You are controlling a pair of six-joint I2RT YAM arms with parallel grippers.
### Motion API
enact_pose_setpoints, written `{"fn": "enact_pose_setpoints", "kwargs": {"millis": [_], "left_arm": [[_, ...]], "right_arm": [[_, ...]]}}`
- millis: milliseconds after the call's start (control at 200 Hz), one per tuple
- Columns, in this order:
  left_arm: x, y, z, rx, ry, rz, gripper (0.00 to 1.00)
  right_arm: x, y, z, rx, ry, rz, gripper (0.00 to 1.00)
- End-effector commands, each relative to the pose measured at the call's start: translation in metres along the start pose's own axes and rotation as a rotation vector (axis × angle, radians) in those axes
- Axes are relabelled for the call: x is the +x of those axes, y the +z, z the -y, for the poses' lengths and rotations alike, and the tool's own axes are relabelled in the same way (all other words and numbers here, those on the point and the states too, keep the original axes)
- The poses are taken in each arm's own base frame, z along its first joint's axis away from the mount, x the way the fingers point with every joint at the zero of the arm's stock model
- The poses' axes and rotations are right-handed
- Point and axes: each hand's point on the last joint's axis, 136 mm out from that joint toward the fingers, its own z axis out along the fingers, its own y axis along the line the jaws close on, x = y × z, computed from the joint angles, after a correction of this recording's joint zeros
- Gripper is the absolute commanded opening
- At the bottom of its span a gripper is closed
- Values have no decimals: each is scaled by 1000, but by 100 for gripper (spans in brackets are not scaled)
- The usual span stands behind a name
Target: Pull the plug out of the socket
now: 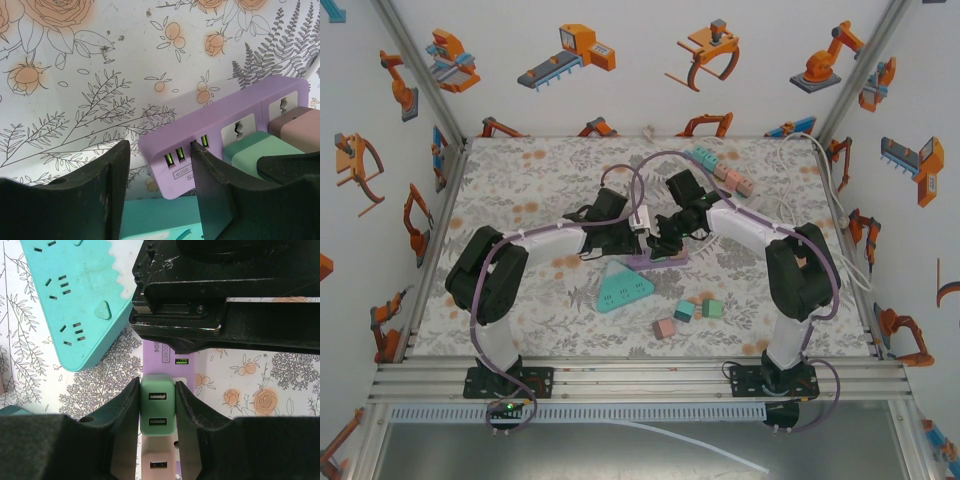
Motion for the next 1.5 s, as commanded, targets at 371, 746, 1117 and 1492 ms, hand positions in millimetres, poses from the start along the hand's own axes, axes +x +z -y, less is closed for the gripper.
{"fn": "enact_pose_setpoints", "kwargs": {"millis": [371, 746, 1117, 1492], "left_arm": [[45, 14, -39, -170, 47, -137, 50], [40, 7, -32, -148, 49, -119, 51], [-23, -32, 17, 39, 79, 11, 59], [-52, -126, 50, 203, 192, 237, 60]], "right_arm": [[-45, -27, 1, 48, -75, 106, 20], [-54, -37, -6, 73, -72, 137, 20], [-80, -88, 12, 330, 531, 325, 21], [-61, -104, -15, 486, 1075, 598, 15]]}}
